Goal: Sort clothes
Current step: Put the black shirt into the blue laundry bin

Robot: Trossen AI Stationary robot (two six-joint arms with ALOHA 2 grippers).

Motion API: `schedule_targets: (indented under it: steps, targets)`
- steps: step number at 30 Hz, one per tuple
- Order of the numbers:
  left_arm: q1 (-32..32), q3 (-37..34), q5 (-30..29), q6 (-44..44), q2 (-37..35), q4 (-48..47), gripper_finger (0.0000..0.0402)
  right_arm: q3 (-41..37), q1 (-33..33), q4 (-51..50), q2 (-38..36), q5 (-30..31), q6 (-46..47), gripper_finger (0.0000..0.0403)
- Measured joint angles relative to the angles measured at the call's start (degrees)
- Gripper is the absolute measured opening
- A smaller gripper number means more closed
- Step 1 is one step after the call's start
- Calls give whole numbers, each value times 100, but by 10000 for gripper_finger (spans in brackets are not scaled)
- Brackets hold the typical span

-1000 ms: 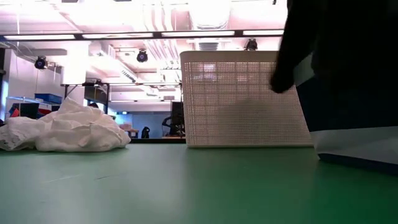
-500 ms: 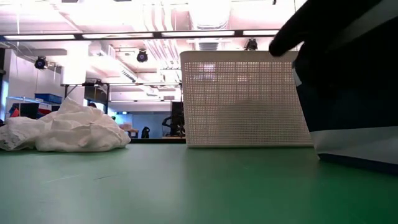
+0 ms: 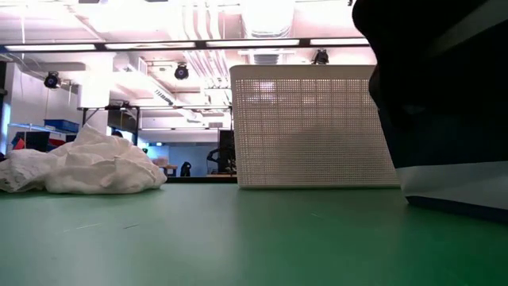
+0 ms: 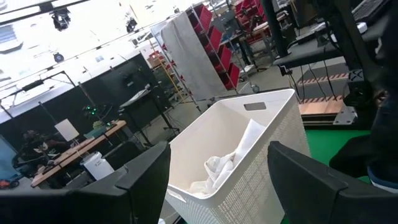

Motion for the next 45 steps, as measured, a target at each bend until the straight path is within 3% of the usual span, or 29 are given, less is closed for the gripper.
schedule_targets:
  steps: [6,14,21,26,36,45]
  targets:
    - [0,0,-23,0,2,-7,245,-1003,-286,-7,22,-431,986,13]
    - [0,-132,-23,-10,2,-4,245,-2358,-1197,490,23,-1225,2137,13]
    - [0,-157,-21,-22,4,-6,245,-3435,-1881,2140,88,-1600,1807,13]
    - [0,-160,-23,-22,4,-92,245,-3945,-2123,2507,309,-1919,1750,13]
    - [0,-482,-15,-17,4,-168,245,-4634,-2142,3028,968,-4011,1585,13]
    - [0,-501,-18,89,4,-159,245,-5027,-2252,3486,1462,-4235,1286,13]
